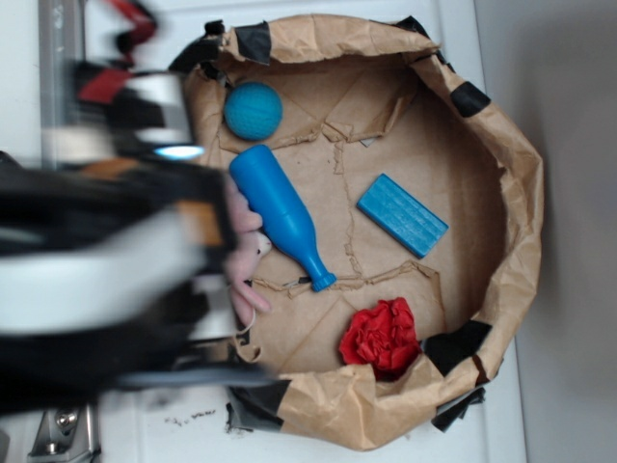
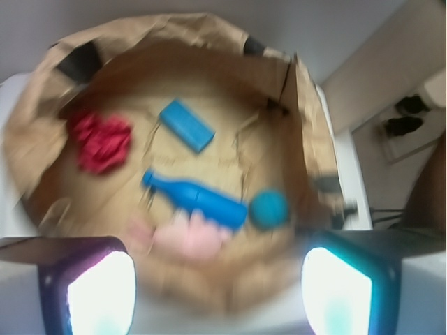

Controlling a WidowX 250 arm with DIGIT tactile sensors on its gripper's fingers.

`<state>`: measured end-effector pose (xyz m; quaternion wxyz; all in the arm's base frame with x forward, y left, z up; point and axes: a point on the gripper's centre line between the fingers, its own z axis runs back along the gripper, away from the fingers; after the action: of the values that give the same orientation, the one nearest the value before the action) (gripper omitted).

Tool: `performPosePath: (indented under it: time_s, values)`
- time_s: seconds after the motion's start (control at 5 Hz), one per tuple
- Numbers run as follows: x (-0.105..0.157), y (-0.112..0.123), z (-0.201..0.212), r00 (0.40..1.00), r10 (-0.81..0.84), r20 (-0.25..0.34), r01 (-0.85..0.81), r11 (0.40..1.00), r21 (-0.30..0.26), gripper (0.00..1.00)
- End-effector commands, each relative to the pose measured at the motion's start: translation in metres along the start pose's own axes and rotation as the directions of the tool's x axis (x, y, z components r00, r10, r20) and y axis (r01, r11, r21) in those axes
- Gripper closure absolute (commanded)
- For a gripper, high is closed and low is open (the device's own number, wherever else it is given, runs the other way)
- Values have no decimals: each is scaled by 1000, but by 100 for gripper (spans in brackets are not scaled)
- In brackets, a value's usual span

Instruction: Grab the blue block.

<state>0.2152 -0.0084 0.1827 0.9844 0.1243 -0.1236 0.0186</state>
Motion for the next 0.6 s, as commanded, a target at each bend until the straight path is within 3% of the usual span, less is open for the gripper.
performPosePath:
  time_s: [0.0,0.2,0.4]
  values:
    - [64,0,-78,977,-207,59,211,976,-63,0]
    - [77,7,-112,962,-269,38,272,957,-100,0]
    - [86,-2,-150,935,-353,26,352,919,-175,0]
